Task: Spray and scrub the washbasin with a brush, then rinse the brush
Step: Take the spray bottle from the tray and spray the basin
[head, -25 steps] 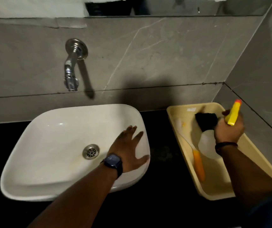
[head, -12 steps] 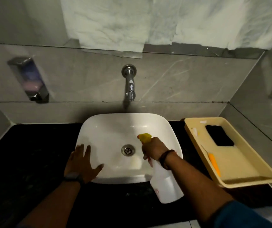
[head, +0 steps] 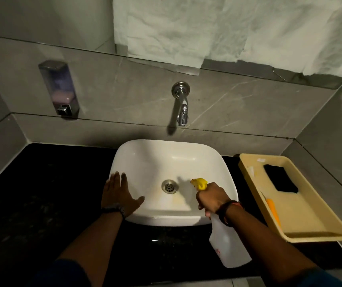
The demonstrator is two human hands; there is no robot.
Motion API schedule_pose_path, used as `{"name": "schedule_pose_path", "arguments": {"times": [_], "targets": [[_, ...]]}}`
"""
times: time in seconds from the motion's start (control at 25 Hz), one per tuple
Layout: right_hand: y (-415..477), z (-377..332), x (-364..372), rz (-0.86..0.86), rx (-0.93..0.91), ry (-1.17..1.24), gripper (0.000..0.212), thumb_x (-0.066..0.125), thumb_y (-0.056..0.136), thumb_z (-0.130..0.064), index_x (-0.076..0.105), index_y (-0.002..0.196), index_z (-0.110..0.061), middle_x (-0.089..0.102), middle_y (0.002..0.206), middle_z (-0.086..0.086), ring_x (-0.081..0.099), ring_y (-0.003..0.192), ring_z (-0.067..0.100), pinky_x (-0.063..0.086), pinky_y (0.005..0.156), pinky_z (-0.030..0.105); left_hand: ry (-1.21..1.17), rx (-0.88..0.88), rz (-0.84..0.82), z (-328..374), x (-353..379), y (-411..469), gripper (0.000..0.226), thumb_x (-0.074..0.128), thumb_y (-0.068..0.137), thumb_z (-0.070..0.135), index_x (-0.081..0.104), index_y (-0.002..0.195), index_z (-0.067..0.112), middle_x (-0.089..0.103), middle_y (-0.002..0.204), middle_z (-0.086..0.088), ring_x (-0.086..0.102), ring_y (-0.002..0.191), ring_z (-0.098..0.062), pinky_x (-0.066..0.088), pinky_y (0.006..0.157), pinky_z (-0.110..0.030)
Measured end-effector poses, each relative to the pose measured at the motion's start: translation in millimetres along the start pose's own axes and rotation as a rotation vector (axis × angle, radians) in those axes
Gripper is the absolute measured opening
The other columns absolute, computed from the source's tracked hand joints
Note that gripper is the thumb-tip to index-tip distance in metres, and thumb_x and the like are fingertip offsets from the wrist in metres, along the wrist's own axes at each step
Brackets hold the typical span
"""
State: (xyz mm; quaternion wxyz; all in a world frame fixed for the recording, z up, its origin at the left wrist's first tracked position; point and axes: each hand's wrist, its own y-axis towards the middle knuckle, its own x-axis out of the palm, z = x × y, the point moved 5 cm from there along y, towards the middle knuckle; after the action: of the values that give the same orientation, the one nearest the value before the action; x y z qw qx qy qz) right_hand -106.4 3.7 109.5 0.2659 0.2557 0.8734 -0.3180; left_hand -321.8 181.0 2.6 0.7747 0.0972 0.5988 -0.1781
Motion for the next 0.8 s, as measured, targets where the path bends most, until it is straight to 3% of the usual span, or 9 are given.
{"name": "schedule_pose_path", "arguments": {"times": [0.12, 0.24, 0.4, 0.52, 0.68, 0.8], "targets": [[-2, 0, 10, -0.062, -0.019, -0.012, 0.017, 0.045, 0.069, -0.005, 0.062, 0.07, -0.004, 0.067, 0.061, 0.013, 0.052, 0.026, 0.013, 0.042, 0.033, 0.019, -0.007, -0.004, 0.132, 10, 0, -1, 0.102, 0.047, 0.075, 0.068, 0.007, 0.148, 0.011, 0.004, 0.159, -0.015, -0.003, 0.147, -0.027, -0.001, 0.12, -0.041], [-1, -9, 32, -0.137, -0.041, 0.009, 0.017, 0.046, 0.07, -0.005, 0.062, 0.069, -0.007, 0.067, 0.056, 0.009, 0.052, 0.027, 0.011, 0.041, 0.034, 0.018, 0.042, 0.099, 0.094, 14, 3, 1, 0.097, 0.043, 0.079, 0.065, 0.001, 0.148, 0.011, 0.001, 0.16, -0.014, -0.006, 0.147, -0.027, -0.002, 0.12, -0.04], [18, -17, 20, 0.026, -0.094, 0.008, 0.015, 0.046, 0.067, -0.014, 0.06, 0.066, -0.008, 0.068, 0.066, 0.016, 0.06, 0.038, 0.026, 0.048, 0.043, 0.028, 0.06, 0.107, 0.04, 16, 3, 2, 0.097, 0.041, 0.08, 0.066, -0.005, 0.148, 0.013, -0.005, 0.16, -0.013, -0.009, 0.147, -0.025, -0.003, 0.12, -0.039], [31, -7, -10, 0.1, -0.04, -0.04, 0.021, 0.045, 0.065, -0.016, 0.061, 0.072, -0.004, 0.068, 0.067, 0.018, 0.06, 0.038, 0.028, 0.049, 0.042, 0.029, 0.069, 0.106, 0.033, 16, 2, 1, 0.096, 0.041, 0.08, 0.066, -0.003, 0.148, 0.013, -0.004, 0.16, -0.012, -0.007, 0.147, -0.026, -0.002, 0.12, -0.04], [29, 7, -18, 0.011, 0.002, -0.111, 0.023, 0.045, 0.065, -0.012, 0.063, 0.076, -0.001, 0.07, 0.067, 0.018, 0.058, 0.035, 0.025, 0.051, 0.039, 0.03, 0.073, 0.117, 0.036, 16, 2, 1, 0.094, 0.041, 0.081, 0.065, 0.001, 0.149, 0.013, 0.0, 0.16, -0.012, -0.004, 0.147, -0.025, 0.001, 0.12, -0.04], [22, 4, 1, -0.078, -0.014, -0.096, 0.022, 0.043, 0.066, -0.011, 0.062, 0.074, -0.003, 0.069, 0.061, 0.015, 0.058, 0.033, 0.022, 0.046, 0.037, 0.024, 0.074, 0.11, 0.015, 17, 2, 2, 0.093, 0.039, 0.081, 0.065, 0.001, 0.148, 0.013, -0.001, 0.16, -0.011, -0.005, 0.147, -0.025, 0.001, 0.12, -0.04]]}}
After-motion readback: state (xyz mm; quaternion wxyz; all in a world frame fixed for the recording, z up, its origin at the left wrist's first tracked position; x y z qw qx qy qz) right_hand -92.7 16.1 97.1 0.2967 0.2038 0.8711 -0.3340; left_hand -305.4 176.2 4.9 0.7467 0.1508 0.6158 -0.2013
